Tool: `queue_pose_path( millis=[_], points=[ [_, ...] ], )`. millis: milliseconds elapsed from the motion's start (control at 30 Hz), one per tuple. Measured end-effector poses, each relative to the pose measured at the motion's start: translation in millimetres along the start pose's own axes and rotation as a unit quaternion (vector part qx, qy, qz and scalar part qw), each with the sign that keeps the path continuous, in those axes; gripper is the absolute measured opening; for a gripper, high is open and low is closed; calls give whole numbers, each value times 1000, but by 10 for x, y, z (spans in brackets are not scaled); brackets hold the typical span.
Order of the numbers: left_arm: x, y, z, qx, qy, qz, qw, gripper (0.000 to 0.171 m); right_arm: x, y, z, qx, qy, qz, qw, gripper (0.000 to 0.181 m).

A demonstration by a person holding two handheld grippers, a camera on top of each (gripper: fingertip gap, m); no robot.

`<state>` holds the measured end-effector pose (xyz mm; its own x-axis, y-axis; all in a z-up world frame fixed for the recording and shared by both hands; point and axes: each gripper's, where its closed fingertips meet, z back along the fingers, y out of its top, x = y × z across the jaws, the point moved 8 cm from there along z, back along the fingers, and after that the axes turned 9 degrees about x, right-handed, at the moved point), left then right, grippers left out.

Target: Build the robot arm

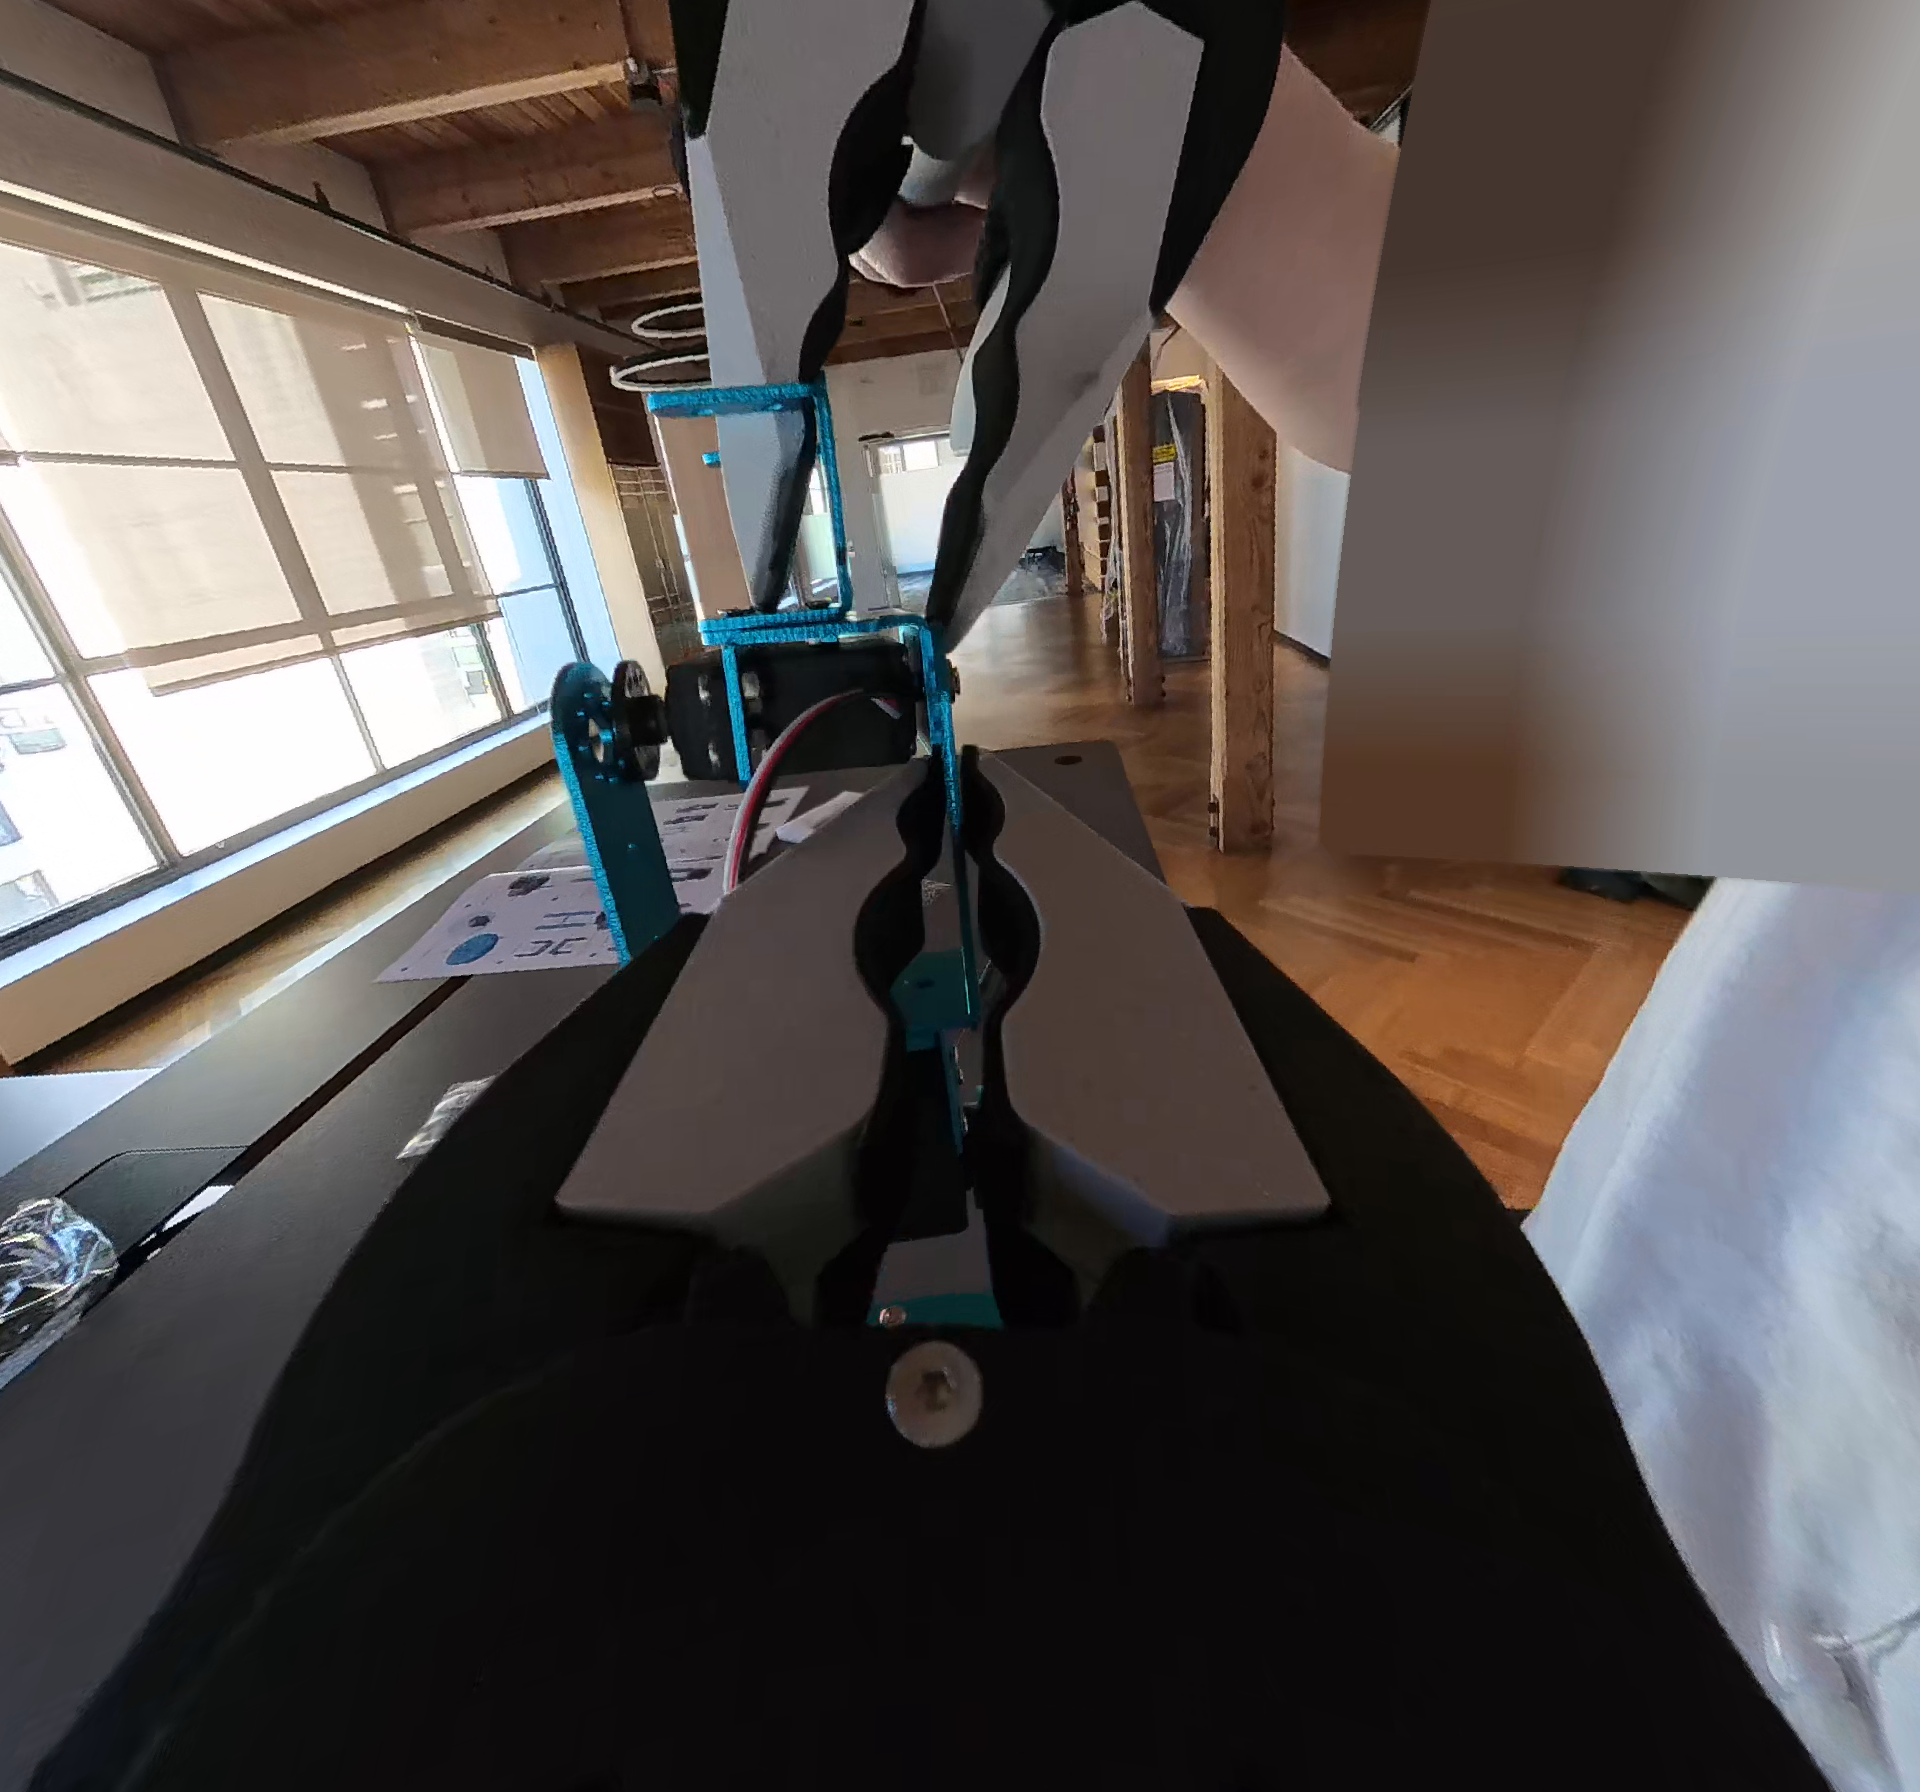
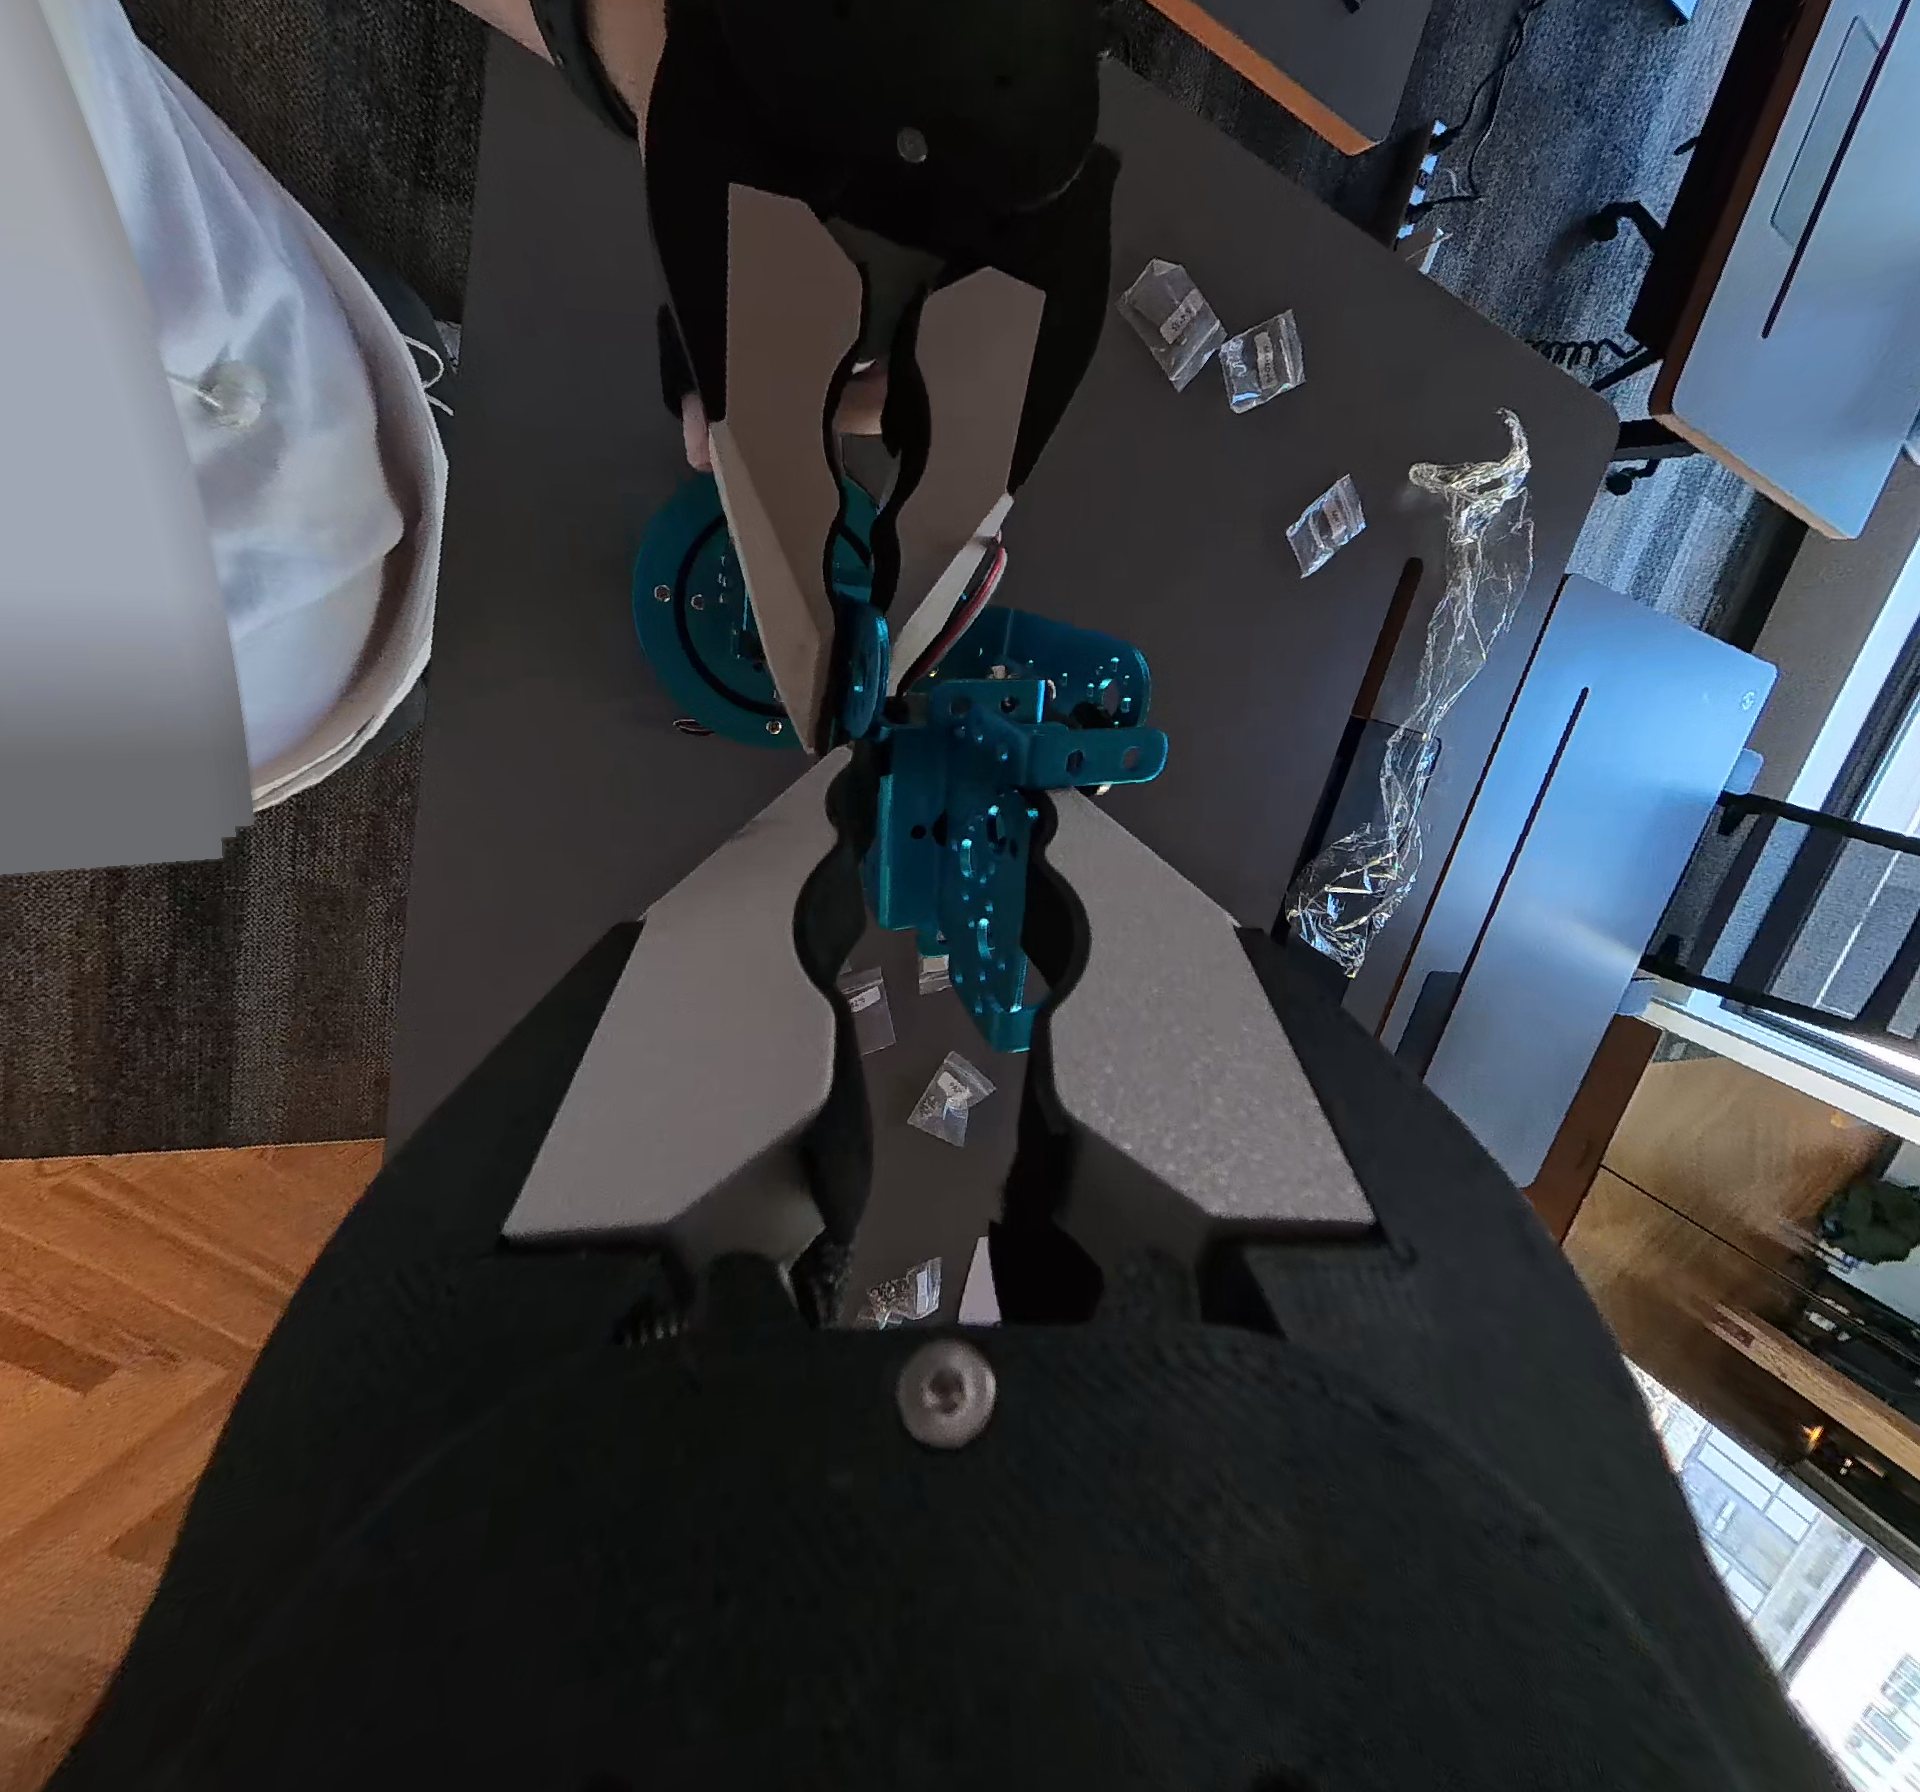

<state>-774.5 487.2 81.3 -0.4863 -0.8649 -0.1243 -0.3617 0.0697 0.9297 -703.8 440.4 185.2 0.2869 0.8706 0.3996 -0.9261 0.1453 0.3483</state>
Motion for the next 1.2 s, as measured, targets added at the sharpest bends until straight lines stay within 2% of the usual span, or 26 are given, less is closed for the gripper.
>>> queue_pose_path(
  millis=[100,133,200,267,300,367,400,467,600,633,700,833,933,1200],
  points=[
    [16,71,116,9,14,-11,1000,3,0,-5,0,2,0,0,1000,25],
    [26,126,188,22,23,-14,999,9,-2,-5,-1,3,-1,1,1000,25],
    [12,272,397,55,39,-36,997,7,-5,-9,-1,4,-2,1,1000,25],
    [-169,410,602,79,61,-63,993,7,-6,-13,-1,6,-3,2,1000,25],
    [-314,453,653,84,52,-53,994,9,-5,-11,-2,6,-3,3,1000,25],
    [-634,453,612,71,-27,24,997,26,-7,0,-8,3,-4,7,1000,25],
    [-764,429,554,62,-93,80,991,35,-9,7,-9,3,-4,9,1000,25],
    [-993,385,408,68,-192,161,966,39,-10,16,-12,3,-4,11,1000,25],
    [-1159,133,62,16,-318,197,927,46,1,6,-16,6,-3,8,1000,25],
    [-1174,87,-12,15,-342,216,914,50,6,1,-18,7,-3,7,1000,25],
    [-1159,40,-101,31,-392,251,884,45,16,-2,-23,9,-3,3,1000,25],
    [-1054,-75,-175,6,-445,241,862,34,31,3,-31,8,-3,0,1000,25],
    [-1053,-79,-161,29,-449,224,864,33,35,22,-36,10,-3,1,1000,25],
    [-1070,-127,-126,76,-459,251,849,35,60,56,-54,15,4,16,1000,25]
  ],
)
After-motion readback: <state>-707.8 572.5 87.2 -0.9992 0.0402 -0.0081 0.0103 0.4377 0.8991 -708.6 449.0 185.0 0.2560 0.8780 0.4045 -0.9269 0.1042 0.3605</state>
